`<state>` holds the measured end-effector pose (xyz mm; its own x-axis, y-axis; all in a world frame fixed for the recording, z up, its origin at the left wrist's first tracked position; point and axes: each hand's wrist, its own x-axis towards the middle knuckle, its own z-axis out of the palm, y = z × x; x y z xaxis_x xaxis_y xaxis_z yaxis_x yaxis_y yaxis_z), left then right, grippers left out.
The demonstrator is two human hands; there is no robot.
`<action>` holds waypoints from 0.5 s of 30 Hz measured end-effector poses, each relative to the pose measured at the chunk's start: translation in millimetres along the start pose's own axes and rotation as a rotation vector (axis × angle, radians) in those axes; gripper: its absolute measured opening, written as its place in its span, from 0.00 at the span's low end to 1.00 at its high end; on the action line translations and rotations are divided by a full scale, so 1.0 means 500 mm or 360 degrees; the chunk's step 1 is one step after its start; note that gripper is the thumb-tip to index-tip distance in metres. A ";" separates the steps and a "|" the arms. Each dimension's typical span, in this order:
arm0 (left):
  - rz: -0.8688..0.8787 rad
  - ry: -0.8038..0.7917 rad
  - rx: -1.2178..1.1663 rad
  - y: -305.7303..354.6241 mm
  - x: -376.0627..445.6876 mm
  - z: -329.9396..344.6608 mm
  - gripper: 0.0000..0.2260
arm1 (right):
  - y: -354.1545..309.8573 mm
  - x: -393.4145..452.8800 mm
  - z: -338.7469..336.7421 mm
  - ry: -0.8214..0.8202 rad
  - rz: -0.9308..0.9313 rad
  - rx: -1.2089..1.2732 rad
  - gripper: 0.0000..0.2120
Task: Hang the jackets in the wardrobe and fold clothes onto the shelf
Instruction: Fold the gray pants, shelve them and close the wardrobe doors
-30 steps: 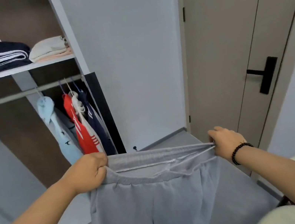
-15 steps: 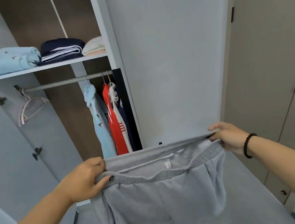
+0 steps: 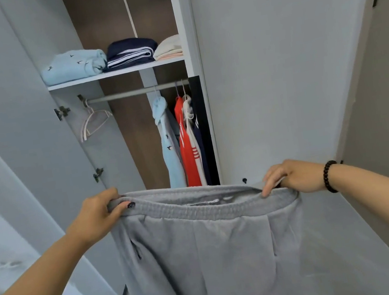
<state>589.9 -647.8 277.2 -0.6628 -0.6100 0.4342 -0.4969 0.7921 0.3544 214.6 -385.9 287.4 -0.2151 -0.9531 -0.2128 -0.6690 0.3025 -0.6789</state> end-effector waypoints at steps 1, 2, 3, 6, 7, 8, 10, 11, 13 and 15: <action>-0.0010 0.0013 0.0003 -0.006 -0.003 -0.002 0.12 | -0.010 0.006 0.008 -0.0030 0.0018 -0.0039 0.30; -0.0024 0.0027 0.0004 -0.011 -0.006 -0.005 0.12 | -0.020 0.009 0.015 -0.0032 0.0020 -0.0056 0.27; -0.0043 0.0043 0.0005 -0.016 -0.009 -0.007 0.13 | -0.027 0.012 0.022 -0.0011 -0.0008 -0.0057 0.22; -0.0094 0.0095 -0.0020 -0.034 -0.006 -0.014 0.14 | -0.051 0.011 0.038 0.0046 -0.0157 0.0115 0.04; -0.0102 0.0104 -0.0037 -0.040 -0.004 -0.015 0.15 | -0.052 0.014 0.040 0.0058 -0.0189 0.0058 0.08; -0.0104 0.0100 -0.0059 -0.045 0.000 -0.015 0.16 | -0.051 0.017 0.042 0.0076 -0.0194 -0.0078 0.12; -0.0121 0.0075 -0.0136 -0.055 0.011 -0.014 0.17 | -0.047 0.023 0.043 0.0173 -0.0193 -0.0401 0.09; -0.0131 0.0056 -0.0170 -0.059 0.018 -0.012 0.18 | -0.048 0.025 0.042 0.0231 -0.0197 -0.0465 0.06; -0.0124 -0.0004 -0.0219 -0.071 0.032 -0.009 0.21 | -0.043 0.029 0.037 0.0403 -0.0247 -0.0384 0.06; -0.0088 -0.0051 -0.0239 -0.088 0.043 -0.007 0.22 | -0.040 0.032 0.027 0.0623 -0.0242 -0.0219 0.09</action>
<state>599.4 -695.5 273.8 -0.6553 -0.6500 0.3849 -0.4455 0.7440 0.4980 234.2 -407.2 288.1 -0.3427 -0.9215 0.1826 -0.7966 0.1820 -0.5764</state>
